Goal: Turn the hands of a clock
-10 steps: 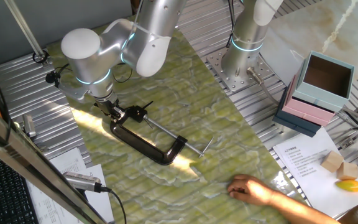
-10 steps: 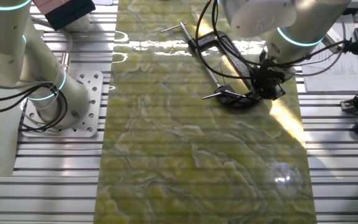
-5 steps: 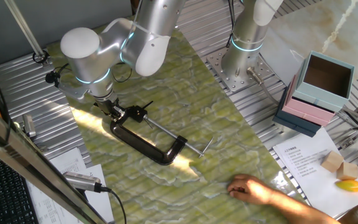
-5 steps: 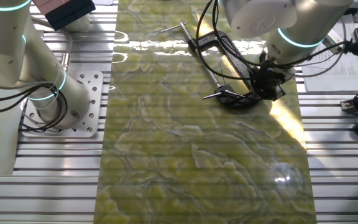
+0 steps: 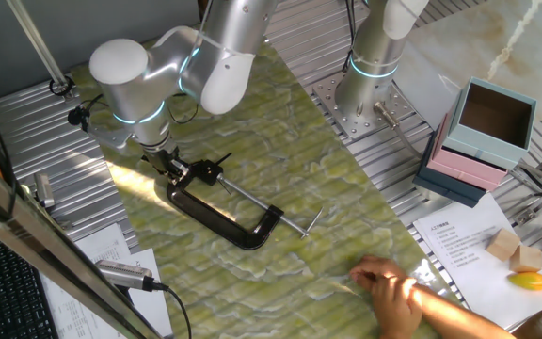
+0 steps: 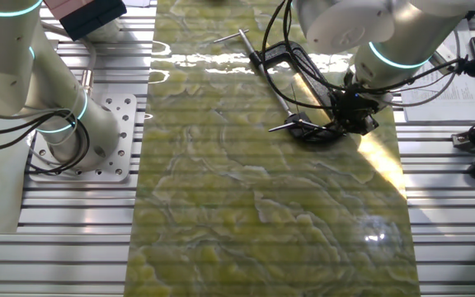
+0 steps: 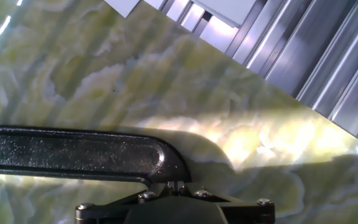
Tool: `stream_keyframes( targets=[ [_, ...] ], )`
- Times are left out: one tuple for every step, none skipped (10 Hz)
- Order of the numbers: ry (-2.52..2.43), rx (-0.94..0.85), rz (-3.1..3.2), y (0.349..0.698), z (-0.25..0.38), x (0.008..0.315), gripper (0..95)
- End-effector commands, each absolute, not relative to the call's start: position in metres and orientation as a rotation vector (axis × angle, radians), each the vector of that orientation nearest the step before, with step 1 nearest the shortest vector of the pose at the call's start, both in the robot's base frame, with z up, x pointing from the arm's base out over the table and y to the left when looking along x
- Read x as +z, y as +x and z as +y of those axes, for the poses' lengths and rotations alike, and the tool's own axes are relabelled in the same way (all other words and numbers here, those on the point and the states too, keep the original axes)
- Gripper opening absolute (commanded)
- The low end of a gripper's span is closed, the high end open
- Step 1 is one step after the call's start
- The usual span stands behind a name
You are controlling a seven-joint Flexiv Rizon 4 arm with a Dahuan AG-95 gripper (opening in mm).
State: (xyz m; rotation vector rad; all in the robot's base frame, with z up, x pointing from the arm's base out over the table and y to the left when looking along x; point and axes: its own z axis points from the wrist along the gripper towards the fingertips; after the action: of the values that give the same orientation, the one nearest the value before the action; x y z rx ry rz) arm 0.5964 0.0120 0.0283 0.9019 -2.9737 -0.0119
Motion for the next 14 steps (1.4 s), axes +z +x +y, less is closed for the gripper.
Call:
stream_keyframes(
  targets=[
    [0.919,-0.015,-2.954,0.596,0.012,0.029,0.0],
    [0.926,-0.017,-2.948,0.596,0.011,0.029,0.0],
    [0.936,-0.019,-2.939,0.596,0.01,0.029,0.0],
    [0.941,-0.02,-2.935,0.596,0.009,0.029,0.0],
    [0.944,-0.022,-2.932,0.595,0.007,0.029,0.0],
    [0.957,-0.025,-2.926,0.595,0.004,0.03,0.0],
    [0.964,-0.027,-2.92,0.595,0.003,0.03,0.0],
    [0.965,-0.028,-2.905,0.595,0.0,0.031,0.0],
    [0.963,-0.03,-2.901,0.595,0.0,0.03,0.0],
    [0.96,-0.032,-2.902,0.593,-0.001,0.03,0.0],
    [0.962,-0.032,-2.901,0.593,-0.002,0.029,0.0],
    [0.962,-0.033,-2.897,0.592,-0.003,0.029,0.0],
    [0.967,-0.035,-2.893,0.591,-0.005,0.028,0.0],
    [0.974,-0.036,-2.889,0.589,-0.007,0.028,0.0]
  ],
)
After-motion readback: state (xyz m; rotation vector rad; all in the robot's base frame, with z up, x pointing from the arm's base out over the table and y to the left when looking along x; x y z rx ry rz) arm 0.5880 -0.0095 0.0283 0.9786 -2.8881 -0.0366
